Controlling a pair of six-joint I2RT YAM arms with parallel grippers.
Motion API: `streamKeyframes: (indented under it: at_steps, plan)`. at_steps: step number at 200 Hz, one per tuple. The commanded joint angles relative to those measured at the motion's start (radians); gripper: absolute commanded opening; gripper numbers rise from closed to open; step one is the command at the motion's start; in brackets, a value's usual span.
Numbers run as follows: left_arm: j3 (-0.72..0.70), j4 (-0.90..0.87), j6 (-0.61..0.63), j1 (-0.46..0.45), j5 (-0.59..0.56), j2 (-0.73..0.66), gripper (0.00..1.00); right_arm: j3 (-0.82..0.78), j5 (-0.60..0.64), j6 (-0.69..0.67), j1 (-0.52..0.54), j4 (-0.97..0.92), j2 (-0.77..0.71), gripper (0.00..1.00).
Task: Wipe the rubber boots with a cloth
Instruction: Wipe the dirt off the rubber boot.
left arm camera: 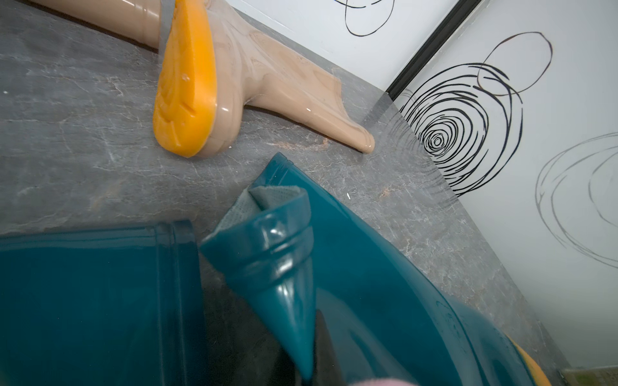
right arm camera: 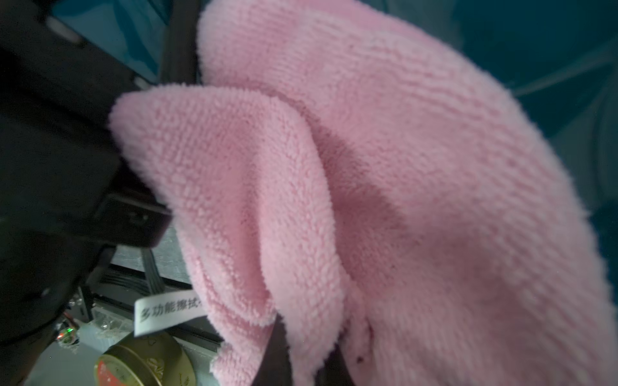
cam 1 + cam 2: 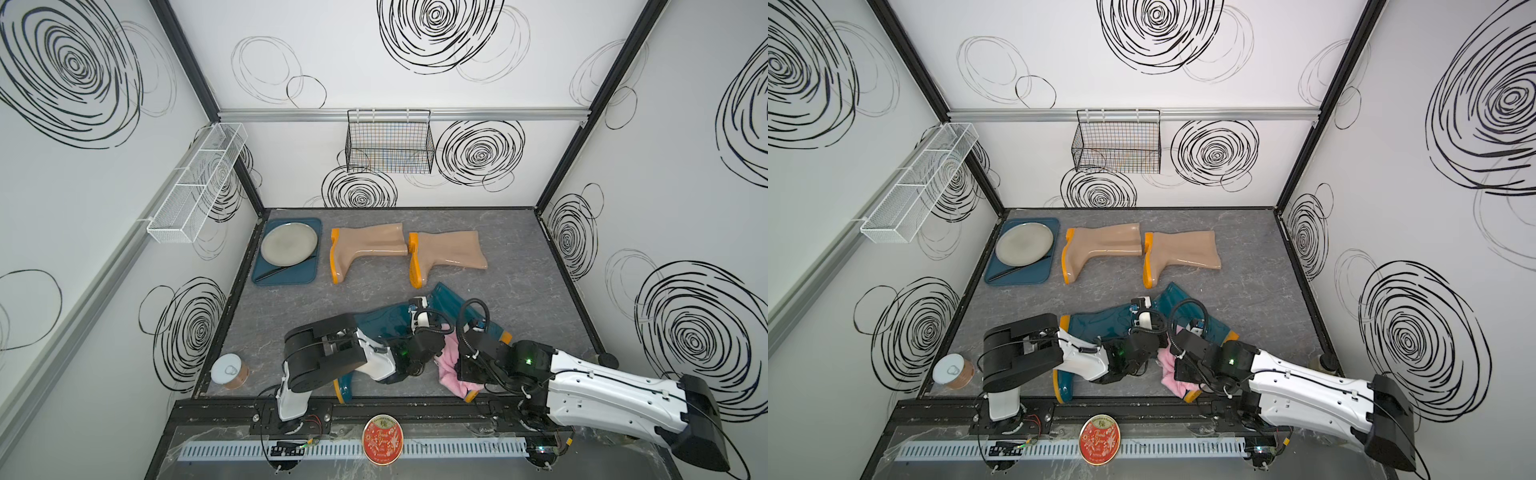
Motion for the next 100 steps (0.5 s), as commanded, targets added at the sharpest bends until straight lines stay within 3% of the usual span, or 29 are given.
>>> streamKeyframes:
  at_steps: [1, 27, 52, 72, 100]
  plan:
    - [0.015, 0.061, 0.010, 0.006, -0.001, -0.033, 0.00, 0.082, 0.016, -0.015, 0.002, -0.032, 0.032, 0.00]
    - [0.013, 0.058, 0.014, 0.006, 0.004, -0.036, 0.00, 0.075, 0.114, -0.040, -0.113, -0.090, -0.055, 0.00]
    - [0.011, 0.056, 0.017, 0.003, 0.011, -0.039, 0.00, 0.031, 0.129, -0.131, -0.363, -0.090, -0.174, 0.00]
    - [0.007, 0.054, 0.017, 0.001, 0.016, -0.043, 0.00, -0.004, 0.062, -0.222, -0.614, -0.062, -0.207, 0.00]
    - [0.007, 0.041, 0.018, 0.000, 0.024, -0.050, 0.00, -0.096, -0.057, -0.299, -0.844, 0.063, -0.162, 0.00]
